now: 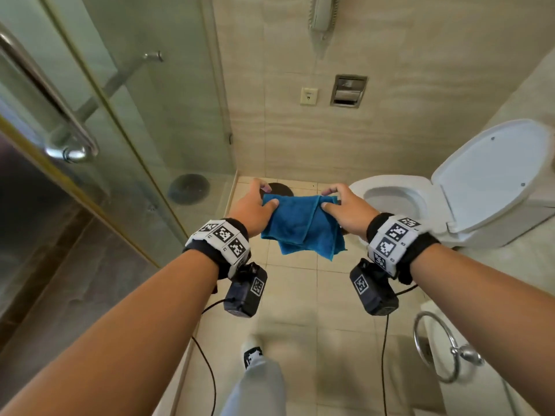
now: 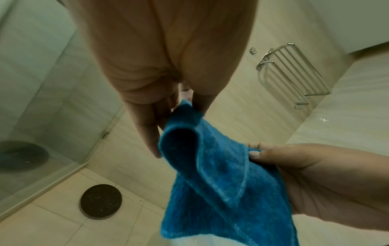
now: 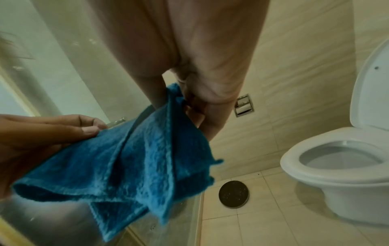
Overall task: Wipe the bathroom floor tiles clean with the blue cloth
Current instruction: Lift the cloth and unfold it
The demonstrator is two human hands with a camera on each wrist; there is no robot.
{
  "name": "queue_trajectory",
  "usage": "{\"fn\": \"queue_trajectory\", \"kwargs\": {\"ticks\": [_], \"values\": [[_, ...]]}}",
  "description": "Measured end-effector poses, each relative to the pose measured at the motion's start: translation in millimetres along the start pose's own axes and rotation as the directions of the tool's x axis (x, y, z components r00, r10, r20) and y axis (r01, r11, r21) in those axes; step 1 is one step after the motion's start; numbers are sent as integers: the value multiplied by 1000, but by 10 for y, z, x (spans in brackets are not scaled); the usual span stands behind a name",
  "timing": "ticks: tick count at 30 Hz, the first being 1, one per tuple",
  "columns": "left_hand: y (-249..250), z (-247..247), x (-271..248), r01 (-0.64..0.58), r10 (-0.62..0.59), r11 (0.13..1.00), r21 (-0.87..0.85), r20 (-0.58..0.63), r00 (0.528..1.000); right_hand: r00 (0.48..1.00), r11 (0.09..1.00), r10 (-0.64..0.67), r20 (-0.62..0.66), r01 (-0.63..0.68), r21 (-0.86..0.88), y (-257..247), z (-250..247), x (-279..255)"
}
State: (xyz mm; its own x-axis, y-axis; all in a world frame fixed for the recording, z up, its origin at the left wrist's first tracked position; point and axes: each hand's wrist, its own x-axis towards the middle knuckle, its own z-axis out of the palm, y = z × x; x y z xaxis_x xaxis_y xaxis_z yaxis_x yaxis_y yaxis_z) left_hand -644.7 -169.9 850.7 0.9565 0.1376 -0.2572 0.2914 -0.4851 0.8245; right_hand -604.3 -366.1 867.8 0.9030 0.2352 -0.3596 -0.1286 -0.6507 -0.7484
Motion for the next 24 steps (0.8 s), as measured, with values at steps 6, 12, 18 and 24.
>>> {"fn": "queue_trajectory", "kwargs": {"ticks": [6,12,18,24], "values": [[-71,-278,882,2,18,990,-141,141,990,999,969,-16,36,6,249,-347,27,782],[-84,-512,1591,-23,31,998,-50,157,987,997,994,-77,-2,77,-81,-538,-52,1501],[-60,-589,2245,11,-16,999,30,181,983,998,973,-35,43,44,-225,-606,-211,2184],[112,-551,3020,23,-46,988,154,153,987,988,959,-5,153,48,-281,-617,-505,3027]]}}
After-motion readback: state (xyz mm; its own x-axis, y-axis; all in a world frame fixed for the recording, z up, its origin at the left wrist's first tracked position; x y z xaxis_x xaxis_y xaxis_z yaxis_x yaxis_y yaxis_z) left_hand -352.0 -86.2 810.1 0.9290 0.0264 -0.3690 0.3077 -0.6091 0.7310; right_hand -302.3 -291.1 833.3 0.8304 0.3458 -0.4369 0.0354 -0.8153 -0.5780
